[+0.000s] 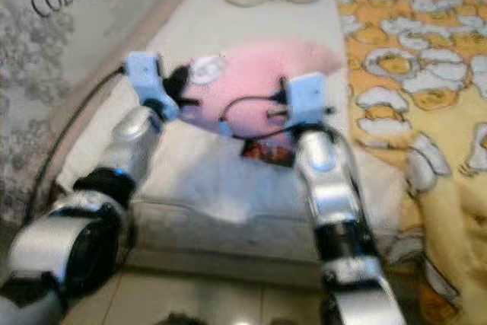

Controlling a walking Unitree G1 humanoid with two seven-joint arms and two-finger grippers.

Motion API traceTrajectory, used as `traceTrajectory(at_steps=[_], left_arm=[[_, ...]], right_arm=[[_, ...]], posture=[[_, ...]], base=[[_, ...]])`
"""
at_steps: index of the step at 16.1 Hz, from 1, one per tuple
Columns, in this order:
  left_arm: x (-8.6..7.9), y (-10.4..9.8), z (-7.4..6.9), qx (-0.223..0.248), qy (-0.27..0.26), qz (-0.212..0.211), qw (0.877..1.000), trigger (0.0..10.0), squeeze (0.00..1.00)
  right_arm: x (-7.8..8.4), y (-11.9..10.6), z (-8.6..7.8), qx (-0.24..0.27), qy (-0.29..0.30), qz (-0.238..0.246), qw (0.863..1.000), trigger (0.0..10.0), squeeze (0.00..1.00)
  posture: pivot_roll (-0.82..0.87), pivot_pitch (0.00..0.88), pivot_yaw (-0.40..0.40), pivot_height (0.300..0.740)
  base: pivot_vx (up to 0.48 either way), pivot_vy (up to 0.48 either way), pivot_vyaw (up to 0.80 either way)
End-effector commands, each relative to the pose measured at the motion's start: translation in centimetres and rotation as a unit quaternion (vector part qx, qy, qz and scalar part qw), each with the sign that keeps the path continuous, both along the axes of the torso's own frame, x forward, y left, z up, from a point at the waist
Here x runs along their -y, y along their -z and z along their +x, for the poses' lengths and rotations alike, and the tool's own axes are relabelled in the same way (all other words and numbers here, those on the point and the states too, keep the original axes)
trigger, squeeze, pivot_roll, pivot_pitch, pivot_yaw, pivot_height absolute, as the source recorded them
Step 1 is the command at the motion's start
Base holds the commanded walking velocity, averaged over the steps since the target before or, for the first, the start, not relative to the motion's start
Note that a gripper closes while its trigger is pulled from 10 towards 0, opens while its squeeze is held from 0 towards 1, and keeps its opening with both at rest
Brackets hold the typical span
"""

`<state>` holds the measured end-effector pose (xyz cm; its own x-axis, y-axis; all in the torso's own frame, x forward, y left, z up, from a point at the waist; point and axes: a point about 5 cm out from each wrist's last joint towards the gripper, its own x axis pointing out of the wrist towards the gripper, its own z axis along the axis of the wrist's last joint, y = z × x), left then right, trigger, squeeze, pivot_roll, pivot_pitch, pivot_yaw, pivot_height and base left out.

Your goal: Clean up the room

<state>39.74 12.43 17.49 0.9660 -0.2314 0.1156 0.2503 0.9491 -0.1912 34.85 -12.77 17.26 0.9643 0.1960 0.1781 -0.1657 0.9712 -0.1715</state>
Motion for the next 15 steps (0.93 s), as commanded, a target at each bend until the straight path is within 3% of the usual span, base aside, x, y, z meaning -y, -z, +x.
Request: traceTrajectory(at_steps=[1,12,15], left_arm=[[-1.00,-1.32,0.35,0.021,-0.030,-0.018,0.999,10.0,0.00],[-0.99,-1.82,0.56,0.025,-0.029,-0.014,0.999,10.0,0.00],[-1.02,-1.77,0.55,0.025,-0.029,-0.014,0.999,10.0,0.00]], right_arm=[[1.14,-1.30,0.25,0.028,0.017,-0.003,0.999,0.0,0.00],[1.25,-0.67,0.62,0.013,0.021,-0.017,1.000,0.0,0.00],[1.29,-0.49,0.70,0.006,0.021,-0.014,1.000,0.0,0.00]], posture=[[-0.20,0.000,0.077,0.735],[-0.20,0.000,0.074,0.735],[-0.20,0.000,0.072,0.735]], base=[[0.454,0.000,0.00],[0.451,0.000,0.57],[0.450,0.000,0.16]])
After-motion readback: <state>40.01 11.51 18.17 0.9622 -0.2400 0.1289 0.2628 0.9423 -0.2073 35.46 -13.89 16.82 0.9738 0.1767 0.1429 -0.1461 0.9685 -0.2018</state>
